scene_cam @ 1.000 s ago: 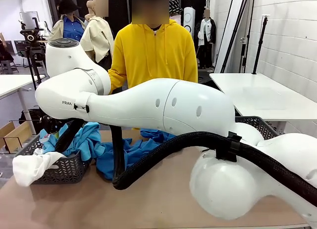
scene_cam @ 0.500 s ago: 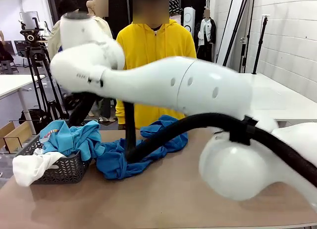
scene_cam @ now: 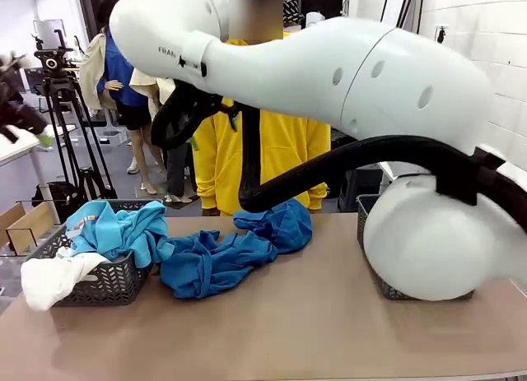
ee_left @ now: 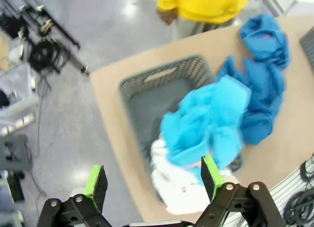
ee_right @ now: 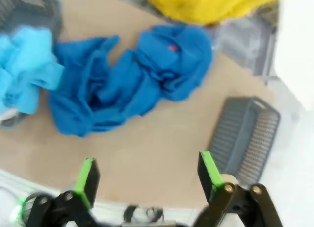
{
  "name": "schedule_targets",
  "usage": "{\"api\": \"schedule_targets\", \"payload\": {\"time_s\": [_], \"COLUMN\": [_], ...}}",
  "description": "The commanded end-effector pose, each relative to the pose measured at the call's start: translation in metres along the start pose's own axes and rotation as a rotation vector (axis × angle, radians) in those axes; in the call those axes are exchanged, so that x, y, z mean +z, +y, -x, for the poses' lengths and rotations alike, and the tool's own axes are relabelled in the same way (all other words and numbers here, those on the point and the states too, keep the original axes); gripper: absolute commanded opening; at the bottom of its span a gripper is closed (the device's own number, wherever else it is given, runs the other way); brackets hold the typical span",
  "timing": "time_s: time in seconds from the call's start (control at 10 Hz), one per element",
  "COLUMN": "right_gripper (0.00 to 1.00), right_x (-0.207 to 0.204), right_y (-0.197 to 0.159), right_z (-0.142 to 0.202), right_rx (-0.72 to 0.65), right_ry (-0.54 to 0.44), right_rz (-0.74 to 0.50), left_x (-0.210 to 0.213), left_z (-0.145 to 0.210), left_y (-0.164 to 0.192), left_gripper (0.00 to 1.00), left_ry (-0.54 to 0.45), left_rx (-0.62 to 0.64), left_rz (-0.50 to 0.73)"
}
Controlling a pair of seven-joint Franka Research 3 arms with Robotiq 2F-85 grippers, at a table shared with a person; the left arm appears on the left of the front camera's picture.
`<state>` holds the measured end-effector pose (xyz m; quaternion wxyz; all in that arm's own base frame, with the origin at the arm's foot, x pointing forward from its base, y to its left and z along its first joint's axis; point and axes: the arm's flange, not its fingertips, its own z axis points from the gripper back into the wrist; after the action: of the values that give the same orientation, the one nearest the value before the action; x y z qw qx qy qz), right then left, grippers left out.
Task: Sort the tops and bottoms.
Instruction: Lift clothes from the center of the table with your left hand.
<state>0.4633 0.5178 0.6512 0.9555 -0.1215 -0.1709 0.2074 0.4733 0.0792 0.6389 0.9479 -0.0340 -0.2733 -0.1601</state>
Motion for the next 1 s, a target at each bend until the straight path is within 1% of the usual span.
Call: {"api": "schedule_targets", "payload": {"time_s": [0.0,0.1,0.2,0.3,0.6,0.7,0.8,0.9], "right_gripper": [1.0,1.0,1.0,1.0,1.0,1.0,1.0,1.0], "right_x": [-0.082,-0.099,-0.122,0.017,0.017,0.016,-0.01,-0.031], "right_y": [-0.101,-0.098,-0.081,-0.024,-0.024,-0.025,-0.067,-0.123], "right_z": [0.303,0.314,0.291,0.026,0.026,0.034,0.043,0.07], "right_rx": [-0.21,-0.228,-0.264,-0.172,-0.172,-0.198,-0.202,-0.28], "right_ry": [0.104,0.149,0.099,0.122,0.122,0.143,0.169,0.192], "right_rz": [0.089,0.096,0.048,0.083,0.083,0.088,0.106,0.14], "left_x": [-0.013,-0.019,-0.025,-0.005,-0.005,-0.005,-0.007,-0.01], "left_z": [0.001,0.0,0.004,-0.014,-0.014,-0.014,-0.012,-0.012], "left_y": [-0.041,-0.059,-0.064,-0.064,-0.064,-0.064,-0.067,-0.069], "left_gripper": [1.0,1.0,1.0,1.0,1.0,1.0,1.0,1.0], "left_ry": [-0.07,-0.076,-0.085,-0.05,-0.05,-0.05,-0.065,-0.064], "left_rx": [-0.093,-0.106,-0.088,-0.092,-0.092,-0.092,-0.087,-0.058], "left_rz": [0.083,0.106,0.103,0.066,0.066,0.066,0.074,0.082]}}
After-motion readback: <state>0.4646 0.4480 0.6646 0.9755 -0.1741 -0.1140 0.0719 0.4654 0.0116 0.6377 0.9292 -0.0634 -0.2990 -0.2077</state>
